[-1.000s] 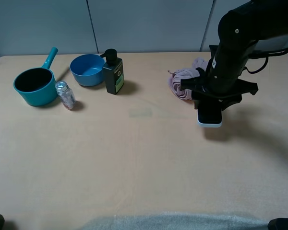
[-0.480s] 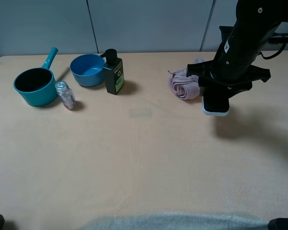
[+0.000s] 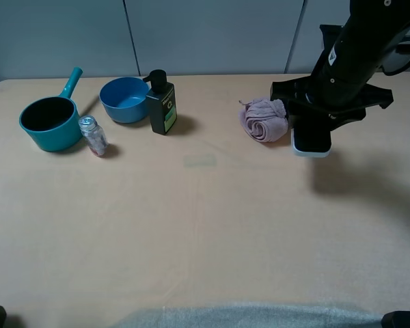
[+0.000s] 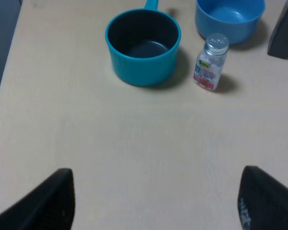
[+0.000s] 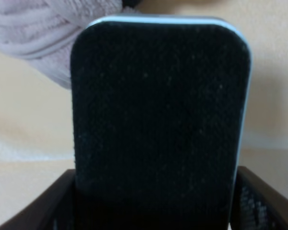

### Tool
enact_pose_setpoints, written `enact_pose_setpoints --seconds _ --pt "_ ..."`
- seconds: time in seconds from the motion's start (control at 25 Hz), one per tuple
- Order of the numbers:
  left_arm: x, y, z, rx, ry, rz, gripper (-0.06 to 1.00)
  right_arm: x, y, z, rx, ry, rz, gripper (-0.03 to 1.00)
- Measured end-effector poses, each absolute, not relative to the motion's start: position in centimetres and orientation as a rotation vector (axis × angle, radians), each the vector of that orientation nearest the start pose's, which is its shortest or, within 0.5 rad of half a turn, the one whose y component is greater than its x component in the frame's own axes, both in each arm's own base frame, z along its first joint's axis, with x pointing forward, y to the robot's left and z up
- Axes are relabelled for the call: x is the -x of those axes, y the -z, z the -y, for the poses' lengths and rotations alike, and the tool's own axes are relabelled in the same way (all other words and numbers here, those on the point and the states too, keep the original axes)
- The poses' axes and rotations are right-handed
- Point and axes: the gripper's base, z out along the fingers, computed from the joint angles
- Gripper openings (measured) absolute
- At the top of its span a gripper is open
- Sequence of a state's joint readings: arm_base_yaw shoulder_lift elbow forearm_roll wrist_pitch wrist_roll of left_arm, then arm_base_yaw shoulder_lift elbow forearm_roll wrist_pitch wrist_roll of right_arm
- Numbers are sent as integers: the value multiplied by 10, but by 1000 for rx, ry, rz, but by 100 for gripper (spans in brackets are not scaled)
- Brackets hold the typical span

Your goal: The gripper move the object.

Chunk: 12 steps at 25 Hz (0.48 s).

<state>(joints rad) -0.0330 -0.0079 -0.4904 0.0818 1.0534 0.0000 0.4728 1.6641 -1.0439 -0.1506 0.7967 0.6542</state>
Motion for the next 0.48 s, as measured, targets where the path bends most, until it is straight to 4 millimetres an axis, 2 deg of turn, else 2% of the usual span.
enact_pose_setpoints --seconds 0.48 --pt "5 -275 -7 -30 -77 -2037 77 -307 -251 -145 -41 -105 -2751 46"
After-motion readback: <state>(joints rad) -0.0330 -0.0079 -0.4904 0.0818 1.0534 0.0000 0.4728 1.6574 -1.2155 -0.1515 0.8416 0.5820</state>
